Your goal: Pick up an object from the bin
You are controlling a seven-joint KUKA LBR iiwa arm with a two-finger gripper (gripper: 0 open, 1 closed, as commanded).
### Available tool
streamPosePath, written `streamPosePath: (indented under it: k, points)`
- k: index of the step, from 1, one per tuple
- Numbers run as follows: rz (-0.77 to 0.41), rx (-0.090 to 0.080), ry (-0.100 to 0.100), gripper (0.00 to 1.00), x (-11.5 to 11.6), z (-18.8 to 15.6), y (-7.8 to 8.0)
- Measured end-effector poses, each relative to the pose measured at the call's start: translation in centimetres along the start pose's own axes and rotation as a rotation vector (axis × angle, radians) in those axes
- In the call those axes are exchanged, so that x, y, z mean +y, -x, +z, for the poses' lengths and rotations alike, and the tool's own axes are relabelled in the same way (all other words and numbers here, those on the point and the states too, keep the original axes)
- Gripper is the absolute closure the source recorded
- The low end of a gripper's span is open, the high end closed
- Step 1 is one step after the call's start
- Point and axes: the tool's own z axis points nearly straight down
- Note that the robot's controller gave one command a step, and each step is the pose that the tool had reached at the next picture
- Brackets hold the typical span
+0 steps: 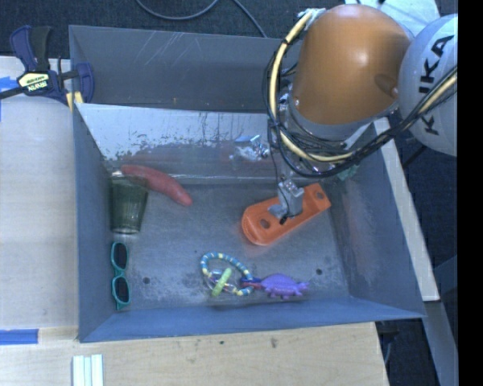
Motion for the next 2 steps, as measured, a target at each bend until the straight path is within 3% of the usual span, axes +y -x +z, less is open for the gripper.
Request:
streamPosePath:
  k: [1, 2]
  points:
    - [0.012, -0.014, -0.007, 0.00, 0.1, 4.4, -2.0]
    - [-0.220, -0.005, -0.003, 0.00, 0.1, 8.5, -2.7]
